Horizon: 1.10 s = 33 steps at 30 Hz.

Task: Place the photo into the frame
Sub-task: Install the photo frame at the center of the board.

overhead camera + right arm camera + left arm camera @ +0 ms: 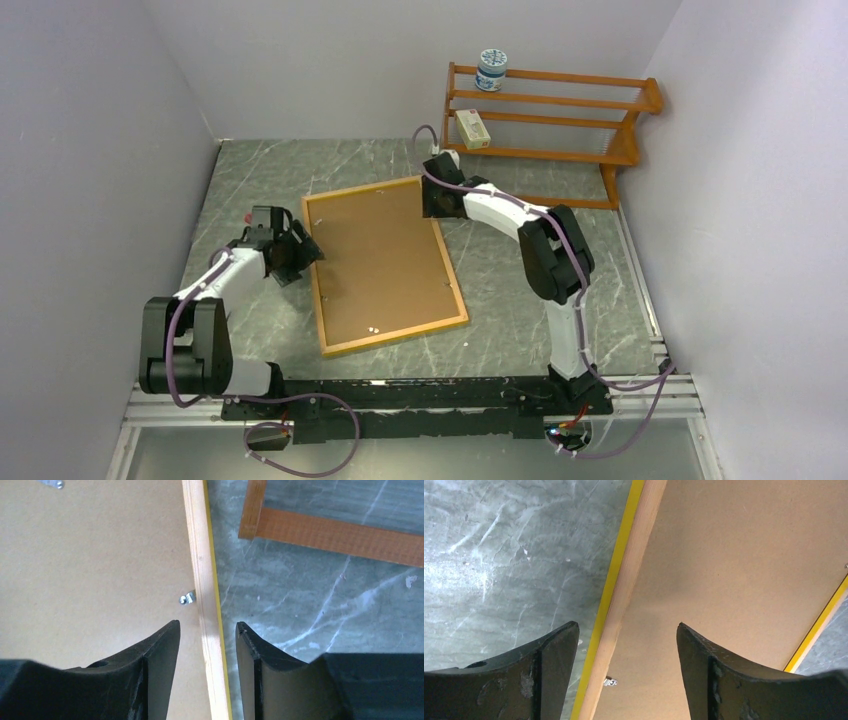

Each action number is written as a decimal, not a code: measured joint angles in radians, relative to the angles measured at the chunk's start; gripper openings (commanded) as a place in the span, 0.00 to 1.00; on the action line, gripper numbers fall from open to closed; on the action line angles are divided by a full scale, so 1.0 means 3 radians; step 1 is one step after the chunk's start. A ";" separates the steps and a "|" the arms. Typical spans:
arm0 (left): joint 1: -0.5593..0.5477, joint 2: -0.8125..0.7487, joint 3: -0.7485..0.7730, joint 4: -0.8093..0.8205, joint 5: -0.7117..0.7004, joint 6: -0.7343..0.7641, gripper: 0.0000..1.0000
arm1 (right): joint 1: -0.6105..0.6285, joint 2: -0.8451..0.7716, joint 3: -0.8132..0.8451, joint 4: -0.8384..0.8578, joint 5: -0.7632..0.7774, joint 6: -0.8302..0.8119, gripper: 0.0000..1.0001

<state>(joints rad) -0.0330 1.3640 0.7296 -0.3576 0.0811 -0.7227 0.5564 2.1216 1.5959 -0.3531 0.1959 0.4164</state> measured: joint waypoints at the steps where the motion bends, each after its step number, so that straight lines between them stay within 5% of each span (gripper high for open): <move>1: 0.0000 0.0018 0.0019 0.0003 -0.0004 0.0000 0.75 | -0.0005 -0.0056 -0.0037 -0.0008 -0.0028 0.0008 0.49; 12: 0.0000 0.0223 0.0029 -0.0020 0.0031 0.0003 0.67 | -0.0027 -0.0248 -0.0567 -0.0019 -0.0420 -0.0010 0.48; 25: 0.0025 0.0098 -0.0252 0.0069 0.0477 0.0011 0.45 | -0.0024 -0.0810 -0.1317 0.0053 -0.0581 -0.0001 0.23; 28: 0.0025 0.0050 -0.0340 0.0094 0.0651 0.0009 0.45 | -0.0032 -0.0963 -0.1509 0.0056 -0.0566 0.0000 0.27; 33: 0.0024 -0.0055 -0.0493 0.0130 0.0876 -0.0013 0.46 | -0.0029 -0.1191 -0.1700 -0.0055 -0.0409 0.0111 0.50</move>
<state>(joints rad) -0.0257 1.3476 0.5816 -0.3187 0.3439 -0.7265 0.5476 1.7641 1.0859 -0.3695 0.0731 0.4496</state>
